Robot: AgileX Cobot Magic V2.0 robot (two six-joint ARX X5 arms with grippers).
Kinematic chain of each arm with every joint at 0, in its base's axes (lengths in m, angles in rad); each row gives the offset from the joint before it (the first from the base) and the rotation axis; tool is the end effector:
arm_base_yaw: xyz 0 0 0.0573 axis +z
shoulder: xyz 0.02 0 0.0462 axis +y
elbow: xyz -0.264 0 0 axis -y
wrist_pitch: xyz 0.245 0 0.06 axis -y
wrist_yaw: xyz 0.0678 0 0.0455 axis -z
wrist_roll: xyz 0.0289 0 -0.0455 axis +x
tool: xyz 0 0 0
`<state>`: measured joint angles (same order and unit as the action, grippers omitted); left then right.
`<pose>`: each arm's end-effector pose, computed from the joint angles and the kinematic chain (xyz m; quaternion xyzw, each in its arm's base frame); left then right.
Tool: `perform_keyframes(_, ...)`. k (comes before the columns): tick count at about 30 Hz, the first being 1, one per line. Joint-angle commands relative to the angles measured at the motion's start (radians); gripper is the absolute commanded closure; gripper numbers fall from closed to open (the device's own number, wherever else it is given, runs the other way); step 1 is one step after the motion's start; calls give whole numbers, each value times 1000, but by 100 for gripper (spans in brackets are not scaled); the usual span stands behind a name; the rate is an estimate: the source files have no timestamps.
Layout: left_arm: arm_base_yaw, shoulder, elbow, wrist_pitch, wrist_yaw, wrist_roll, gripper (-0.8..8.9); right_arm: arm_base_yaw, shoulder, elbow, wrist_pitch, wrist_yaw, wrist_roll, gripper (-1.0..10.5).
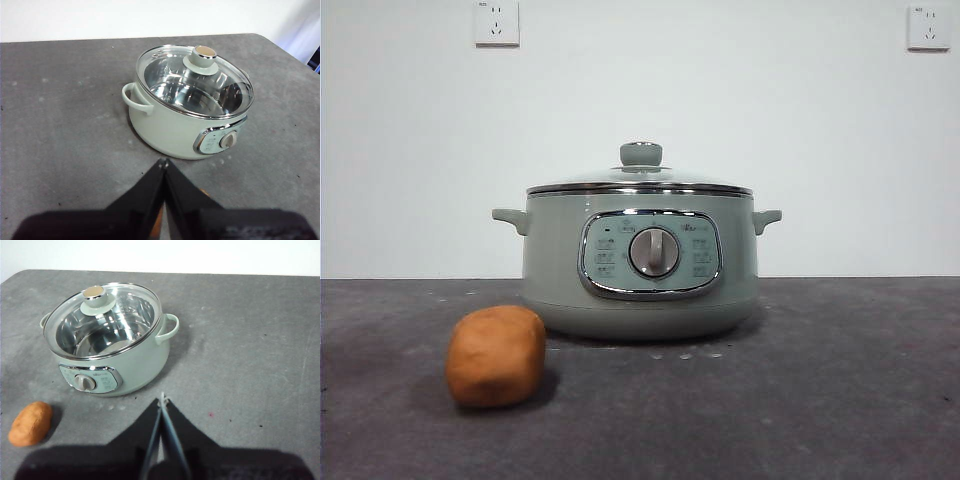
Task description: Pick up the potato,open the lid,put the potato in the pot,close the lid
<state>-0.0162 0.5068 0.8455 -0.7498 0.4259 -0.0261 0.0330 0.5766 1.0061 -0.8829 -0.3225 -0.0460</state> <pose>0.0864 -0.0133 0.3320 -0.0540 0.2026 -0.2120 0.9545 0.0817 0.0119 0.3623 0.0104 0.2184 0.1774 0.9596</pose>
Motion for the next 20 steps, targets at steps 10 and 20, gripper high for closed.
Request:
perform_keyframes(10,-5,-2,2,16,31,9,168,0,3,5,-6,-3,-7,358)
perform_keyframes(20,-5,26,46,9,29,8,168,0,42,5,-8,-29,-6,341)
